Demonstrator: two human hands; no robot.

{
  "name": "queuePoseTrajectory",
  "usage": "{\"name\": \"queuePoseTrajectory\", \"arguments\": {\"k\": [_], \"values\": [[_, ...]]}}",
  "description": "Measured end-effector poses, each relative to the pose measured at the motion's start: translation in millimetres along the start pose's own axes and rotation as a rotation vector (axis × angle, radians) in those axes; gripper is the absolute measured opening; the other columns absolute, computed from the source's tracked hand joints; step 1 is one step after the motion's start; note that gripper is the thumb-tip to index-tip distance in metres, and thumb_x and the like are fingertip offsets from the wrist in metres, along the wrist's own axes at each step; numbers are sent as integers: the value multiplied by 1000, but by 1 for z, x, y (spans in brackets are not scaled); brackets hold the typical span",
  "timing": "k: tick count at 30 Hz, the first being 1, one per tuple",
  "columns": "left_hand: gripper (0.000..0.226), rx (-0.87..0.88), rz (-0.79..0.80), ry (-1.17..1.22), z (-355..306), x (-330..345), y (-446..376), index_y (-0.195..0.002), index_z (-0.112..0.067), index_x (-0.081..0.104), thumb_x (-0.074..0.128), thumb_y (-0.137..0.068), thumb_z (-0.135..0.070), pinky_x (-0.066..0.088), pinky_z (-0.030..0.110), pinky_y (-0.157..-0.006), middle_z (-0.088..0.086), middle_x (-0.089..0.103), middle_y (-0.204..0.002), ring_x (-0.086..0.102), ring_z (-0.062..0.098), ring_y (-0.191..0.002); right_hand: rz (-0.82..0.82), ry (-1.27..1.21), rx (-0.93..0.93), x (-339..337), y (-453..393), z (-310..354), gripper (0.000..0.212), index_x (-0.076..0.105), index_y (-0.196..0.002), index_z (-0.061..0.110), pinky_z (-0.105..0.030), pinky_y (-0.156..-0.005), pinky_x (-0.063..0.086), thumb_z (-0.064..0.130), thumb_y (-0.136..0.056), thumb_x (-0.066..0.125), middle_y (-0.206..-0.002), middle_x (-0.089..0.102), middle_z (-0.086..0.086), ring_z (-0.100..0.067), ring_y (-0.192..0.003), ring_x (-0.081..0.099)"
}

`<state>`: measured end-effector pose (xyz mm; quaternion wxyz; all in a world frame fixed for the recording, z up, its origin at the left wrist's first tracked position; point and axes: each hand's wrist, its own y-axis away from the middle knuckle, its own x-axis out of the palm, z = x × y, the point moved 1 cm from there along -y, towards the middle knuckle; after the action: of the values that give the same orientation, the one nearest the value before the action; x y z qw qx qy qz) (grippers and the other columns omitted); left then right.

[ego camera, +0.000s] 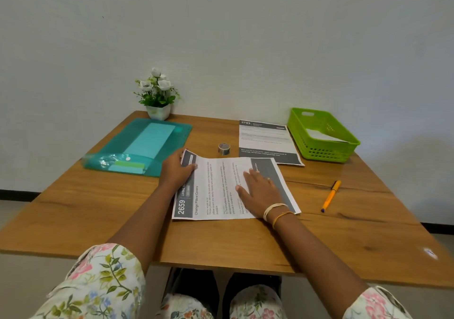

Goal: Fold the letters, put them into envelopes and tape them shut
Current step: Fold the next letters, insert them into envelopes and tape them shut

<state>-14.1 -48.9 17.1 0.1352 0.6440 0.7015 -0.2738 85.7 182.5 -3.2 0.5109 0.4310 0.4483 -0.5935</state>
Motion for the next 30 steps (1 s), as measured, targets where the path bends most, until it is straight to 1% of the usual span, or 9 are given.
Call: {"name": "queuePoseTrajectory", "arguments": {"k": [6, 9, 14, 18, 21, 23, 25, 27, 30], "values": [[53, -6, -20, 26, 0, 1, 2, -136, -20, 47, 64, -89, -39, 50, 30, -67, 4, 66, -107, 65, 19, -84, -58, 12, 15, 3, -3, -6, 64, 29, -147, 22, -43, -117, 13, 58, -94, 25, -158, 23, -3, -21, -145, 19], [40, -44, -22, 169, 2, -4, 10, -131, -20, 51, 58, -93, -33, 48, 27, -59, 4, 67, -104, 66, 17, -80, -69, 17, 42, 4, -4, -5, 64, 29, -147, 22, -44, -117, 14, 58, -94, 26, -157, 23, -3, -22, -145, 20], [22, -26, -28, 304, -1, -7, 24, -111, -16, 64, 49, -99, -25, 44, 24, -58, 2, 68, -95, 64, 10, -74, -65, 5, 46, 3, -4, -3, 64, 28, -148, 22, -43, -118, 13, 58, -95, 26, -158, 22, -3, -22, -146, 18], [37, -20, 76, 388, -4, -6, 33, -78, -14, 65, 43, -102, -33, 46, 31, -60, 7, 68, -72, 63, 19, -61, -66, -15, 56, 2, -4, -2, 64, 29, -147, 21, -43, -118, 12, 57, -95, 28, -158, 23, -3, -21, -146, 18], [50, 14, 137, 338, -7, -3, 38, -73, -15, 67, 38, -102, -44, 48, 37, -64, 9, 69, -69, 64, 22, -62, -63, -19, 56, 1, -4, -2, 64, 29, -147, 22, -43, -118, 12, 58, -94, 28, -158, 23, -2, -21, -146, 18], [49, 77, 179, 268, -10, -1, 41, -78, -27, 71, 33, -101, -47, 49, 36, -66, -1, 71, -73, 66, 12, -65, -62, -23, 55, 1, -4, -2, 64, 29, -147, 22, -43, -118, 12, 58, -94, 28, -157, 23, -2, -21, -146, 18], [43, 126, 260, 246, -12, 1, 45, -100, -36, 73, 31, -101, -47, 54, 39, -73, -11, 74, -88, 68, 8, -79, -61, -26, 52, 0, -4, -2, 64, 30, -147, 21, -43, -118, 12, 57, -95, 28, -157, 23, -3, -21, -146, 18], [40, 144, 331, 233, -13, 1, 47, -116, -37, 68, 31, -102, -45, 55, 41, -80, -13, 73, -100, 68, 10, -88, -61, -27, 51, -1, -3, -2, 63, 31, -147, 21, -44, -117, 13, 57, -95, 29, -157, 24, -3, -21, -145, 19], [33, 153, 403, 233, -17, -2, 45, -119, -39, 65, 36, -103, -40, 54, 29, -74, -11, 72, -104, 68, 3, -85, -54, -26, 51, -2, -2, -1, 62, 31, -147, 21, -44, -118, 14, 56, -95, 29, -157, 24, -3, -21, -145, 19]]}}
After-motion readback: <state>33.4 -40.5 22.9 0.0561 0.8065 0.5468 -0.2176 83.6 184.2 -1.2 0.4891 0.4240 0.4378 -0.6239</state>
